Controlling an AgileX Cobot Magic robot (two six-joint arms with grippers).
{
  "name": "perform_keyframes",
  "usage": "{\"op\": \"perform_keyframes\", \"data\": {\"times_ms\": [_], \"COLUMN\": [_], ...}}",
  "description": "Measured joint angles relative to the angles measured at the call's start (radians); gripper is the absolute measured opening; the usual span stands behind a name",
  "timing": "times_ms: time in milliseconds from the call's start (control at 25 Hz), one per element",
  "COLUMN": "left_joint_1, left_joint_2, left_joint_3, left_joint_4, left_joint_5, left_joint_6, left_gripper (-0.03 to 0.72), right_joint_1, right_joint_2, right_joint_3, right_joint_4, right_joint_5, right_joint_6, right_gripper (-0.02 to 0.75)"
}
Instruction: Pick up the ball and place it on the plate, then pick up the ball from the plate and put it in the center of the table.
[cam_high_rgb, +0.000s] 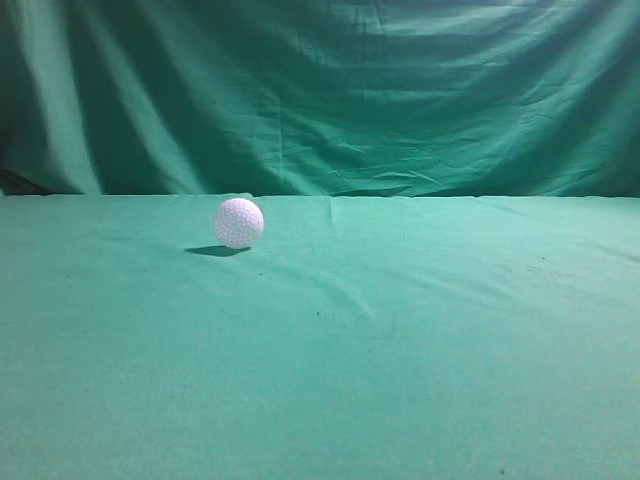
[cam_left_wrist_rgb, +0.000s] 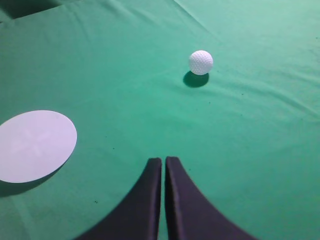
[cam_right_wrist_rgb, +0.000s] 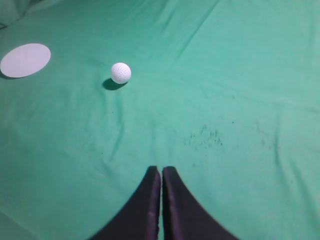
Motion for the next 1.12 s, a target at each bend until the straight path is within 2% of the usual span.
{"op": "perform_keyframes", "data": {"times_ms": [680,880,1000,1120], "left_joint_1": [0.0,0.0,0.0,0.0], "left_joint_2": [0.0,0.0,0.0,0.0], "left_joint_3": [0.0,0.0,0.0,0.0], "left_joint_4": [0.0,0.0,0.0,0.0], "left_joint_5": [0.014,0.018,0.018,0.018], "left_joint_6": [0.002,0.005,0.005,0.005], "left_gripper": [0.0,0.0,0.0,0.0], "right_joint_1": [0.0,-0.001,-0.058,-0.165], "right_joint_2": [0.0,-0.069,-0.13,-0.197], "right_joint_3": [0.002,0.004,0.039,0.132], "right_joint_4": [-0.002,-0.027,-0.039,-0.046], "right_joint_5": [0.038,0.052,0.002,-0.148], "right_joint_6": [-0.002,-0.006,-0.013,-0.016], "right_gripper": [0.0,0.0,0.0,0.0]}}
